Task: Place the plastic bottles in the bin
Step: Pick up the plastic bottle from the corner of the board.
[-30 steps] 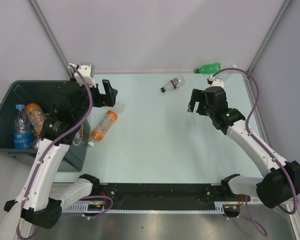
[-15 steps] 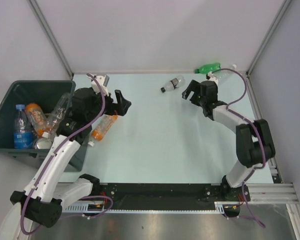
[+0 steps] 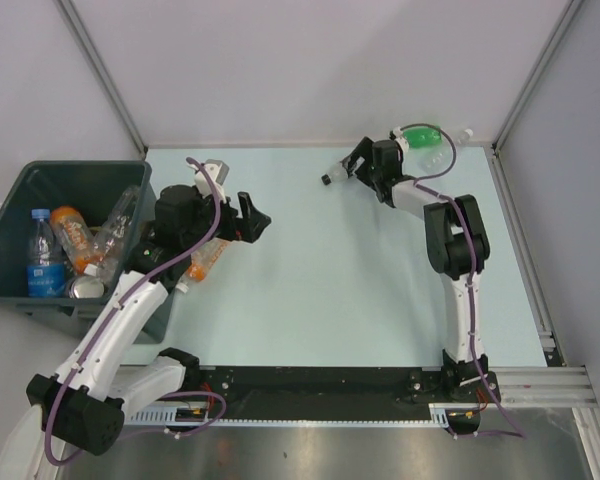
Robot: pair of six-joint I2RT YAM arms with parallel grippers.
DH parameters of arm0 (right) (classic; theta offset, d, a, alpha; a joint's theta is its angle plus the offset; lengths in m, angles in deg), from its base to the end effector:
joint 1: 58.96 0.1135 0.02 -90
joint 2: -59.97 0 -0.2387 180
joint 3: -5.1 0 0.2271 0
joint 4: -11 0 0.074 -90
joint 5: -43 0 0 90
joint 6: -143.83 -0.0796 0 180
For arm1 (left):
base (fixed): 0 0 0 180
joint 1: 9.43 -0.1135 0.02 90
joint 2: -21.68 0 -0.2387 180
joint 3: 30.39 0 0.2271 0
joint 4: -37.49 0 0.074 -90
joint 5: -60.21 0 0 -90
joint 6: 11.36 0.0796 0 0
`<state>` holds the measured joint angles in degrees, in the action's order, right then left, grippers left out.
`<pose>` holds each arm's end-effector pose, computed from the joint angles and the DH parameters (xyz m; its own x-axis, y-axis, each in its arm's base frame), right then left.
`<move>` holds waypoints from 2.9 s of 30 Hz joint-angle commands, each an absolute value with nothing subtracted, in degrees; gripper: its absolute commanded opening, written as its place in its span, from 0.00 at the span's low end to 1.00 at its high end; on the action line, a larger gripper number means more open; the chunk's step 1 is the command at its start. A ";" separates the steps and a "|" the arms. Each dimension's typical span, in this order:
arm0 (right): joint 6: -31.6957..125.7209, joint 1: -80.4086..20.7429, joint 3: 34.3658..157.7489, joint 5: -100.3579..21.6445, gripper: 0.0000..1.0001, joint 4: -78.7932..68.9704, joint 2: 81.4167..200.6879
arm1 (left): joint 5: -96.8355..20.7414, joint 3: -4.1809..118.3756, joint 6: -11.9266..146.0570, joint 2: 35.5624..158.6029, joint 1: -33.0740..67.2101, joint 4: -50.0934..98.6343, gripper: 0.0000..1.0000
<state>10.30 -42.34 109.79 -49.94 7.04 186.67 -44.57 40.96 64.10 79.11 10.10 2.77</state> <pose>0.4910 0.1423 0.1526 -0.4705 0.5774 -0.6673 0.1139 0.7896 0.6029 0.2317 -0.1037 0.3157 -0.4615 -0.0939 -0.8821 0.4464 0.8347 -0.3224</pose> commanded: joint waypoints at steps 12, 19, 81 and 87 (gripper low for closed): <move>-2.25 -39.63 146.18 -63.34 1.00 -21.88 206.74 | -40.51 40.21 63.62 76.35 9.99 5.56 1.00; -2.16 -39.01 154.20 -66.59 0.88 -27.69 210.79 | -39.81 40.30 63.70 76.17 9.99 5.03 1.00; 3.56 -20.20 88.98 -23.10 0.29 10.09 140.22 | -46.57 39.94 45.42 83.46 21.15 20.85 0.70; 2.06 -20.20 88.63 -21.07 0.38 11.59 140.48 | -46.75 40.83 46.30 83.64 21.24 19.09 0.39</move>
<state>5.25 -21.11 88.23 -28.06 7.15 141.90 -51.06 39.34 45.56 82.91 22.01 18.24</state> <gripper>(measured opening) 0.473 0.495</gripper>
